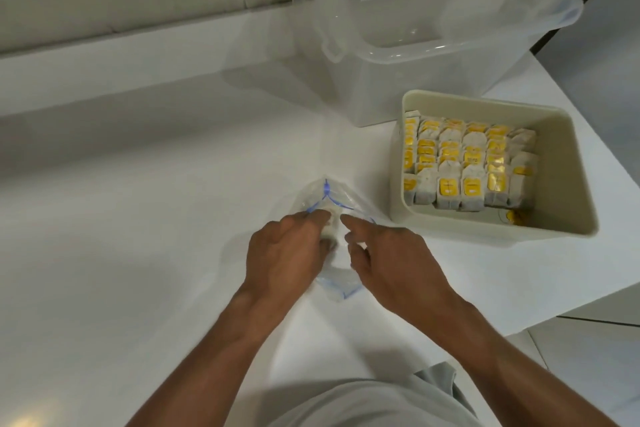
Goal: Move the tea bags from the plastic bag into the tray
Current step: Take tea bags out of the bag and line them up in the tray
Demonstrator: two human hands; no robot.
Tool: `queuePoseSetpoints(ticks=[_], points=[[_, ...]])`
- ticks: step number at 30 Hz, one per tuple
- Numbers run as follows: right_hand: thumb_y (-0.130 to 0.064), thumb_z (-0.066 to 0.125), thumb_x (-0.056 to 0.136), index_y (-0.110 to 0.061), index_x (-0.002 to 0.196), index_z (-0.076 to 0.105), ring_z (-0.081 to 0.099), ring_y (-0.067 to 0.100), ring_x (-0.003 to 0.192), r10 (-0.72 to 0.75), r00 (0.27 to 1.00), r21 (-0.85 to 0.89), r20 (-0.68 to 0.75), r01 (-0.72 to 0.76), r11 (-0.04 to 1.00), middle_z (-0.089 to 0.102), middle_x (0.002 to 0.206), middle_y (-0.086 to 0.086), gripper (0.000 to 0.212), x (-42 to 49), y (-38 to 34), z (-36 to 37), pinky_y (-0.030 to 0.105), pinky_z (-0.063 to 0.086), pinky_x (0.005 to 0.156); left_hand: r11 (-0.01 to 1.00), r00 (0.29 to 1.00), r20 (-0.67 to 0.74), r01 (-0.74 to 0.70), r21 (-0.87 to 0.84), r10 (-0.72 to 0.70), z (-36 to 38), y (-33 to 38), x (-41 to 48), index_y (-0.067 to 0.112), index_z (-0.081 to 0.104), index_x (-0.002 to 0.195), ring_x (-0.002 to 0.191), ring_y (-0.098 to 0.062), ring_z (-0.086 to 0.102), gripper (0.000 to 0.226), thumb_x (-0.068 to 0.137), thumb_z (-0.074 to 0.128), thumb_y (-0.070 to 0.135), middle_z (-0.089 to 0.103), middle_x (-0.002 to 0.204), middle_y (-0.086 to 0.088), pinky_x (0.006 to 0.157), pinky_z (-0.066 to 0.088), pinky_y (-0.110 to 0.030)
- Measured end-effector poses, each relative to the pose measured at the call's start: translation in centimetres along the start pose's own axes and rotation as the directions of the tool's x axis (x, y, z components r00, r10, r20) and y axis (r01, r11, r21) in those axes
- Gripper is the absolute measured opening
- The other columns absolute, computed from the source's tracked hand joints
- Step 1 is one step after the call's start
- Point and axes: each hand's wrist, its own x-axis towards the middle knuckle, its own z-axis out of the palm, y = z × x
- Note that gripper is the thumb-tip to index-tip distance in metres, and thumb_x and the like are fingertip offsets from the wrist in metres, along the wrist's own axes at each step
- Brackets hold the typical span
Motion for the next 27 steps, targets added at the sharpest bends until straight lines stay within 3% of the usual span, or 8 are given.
queuePoseSetpoints(ticks=[4,9,13,17,22,24,27], points=[[-0.023,0.044,0.098,-0.028,0.141,0.047,0.066,0.020,0.096,-0.018,0.999,-0.010,-0.031,0.018,1.000,0.068,0.118,-0.006,0.043,1.9,0.5,1.0,0.030,0.047,0.083,0.986,0.995,-0.064,0.082,0.144,-0.073,1.2,0.7,1.4,0.029,0.062,0.107,0.065,-0.023,0.056,0.019,0.092,0.054,0.039,0.070,0.088,0.004,0.058,0.038,-0.026],[-0.027,0.046,0.097,-0.023,0.137,0.047,0.065,0.026,0.097,0.031,0.999,0.028,-0.043,-0.030,0.999,0.068,0.118,-0.001,0.041,2.4,1.7,1.8,0.033,0.049,0.082,0.980,0.991,-0.082,0.116,0.158,-0.104,2.4,0.9,3.2,0.026,0.061,0.096,0.063,-0.020,0.047,0.008,0.089,0.056,0.027,0.069,0.086,0.004,0.058,0.036,-0.026],[-0.025,0.049,0.096,-0.022,0.141,0.046,0.065,0.025,0.101,0.059,0.996,0.097,-0.070,-0.052,0.994,0.067,0.121,0.000,0.045,2.3,2.1,2.3,0.036,0.051,0.088,0.986,0.990,-0.132,0.070,0.149,-0.051,3.1,0.8,3.6,0.026,0.060,0.089,0.055,-0.021,0.046,0.004,0.085,0.060,0.027,0.067,0.076,0.005,0.053,0.035,-0.025],[-0.022,0.052,0.097,-0.019,0.146,0.041,0.065,0.023,0.107,0.071,0.995,0.125,-0.065,-0.063,0.990,0.065,0.127,0.000,0.050,2.6,2.2,2.5,0.034,0.049,0.093,0.970,0.983,-0.166,-0.040,0.238,0.081,3.7,0.5,4.2,0.033,0.067,0.088,0.039,-0.019,0.033,0.018,0.073,0.075,0.032,0.053,0.050,0.007,0.043,0.027,-0.020],[-0.019,0.053,0.096,-0.017,0.144,0.044,0.068,0.018,0.103,0.120,0.991,0.217,-0.057,-0.105,0.971,0.065,0.128,-0.002,0.049,3.4,2.2,2.3,0.033,0.049,0.096,0.962,0.993,-0.083,-0.058,0.268,0.083,3.0,0.5,5.6,0.023,0.058,0.081,0.057,-0.020,0.048,0.009,0.084,0.060,0.031,0.059,0.069,0.005,0.054,0.035,-0.025],[-0.022,0.056,0.094,-0.021,0.143,0.046,0.069,0.017,0.100,0.158,0.986,0.296,-0.061,-0.133,0.946,0.068,0.122,-0.004,0.050,3.4,2.3,2.4,0.036,0.051,0.094,0.965,0.984,-0.134,-0.080,0.248,0.116,2.8,0.3,5.6,0.024,0.060,0.081,0.052,-0.022,0.052,0.009,0.083,0.064,0.032,0.064,0.069,0.004,0.051,0.039,-0.024],[-0.024,0.060,0.091,-0.030,0.139,0.050,0.072,0.012,0.086,0.188,0.981,0.472,-0.053,-0.141,0.870,0.068,0.116,-0.010,0.049,3.2,2.7,3.0,0.041,0.056,0.085,0.988,0.972,-0.179,-0.137,0.077,0.148,3.0,-0.3,4.8,0.028,0.068,0.092,0.061,-0.025,0.064,0.014,0.089,0.057,0.036,0.071,0.078,0.005,0.056,0.049,-0.026]])
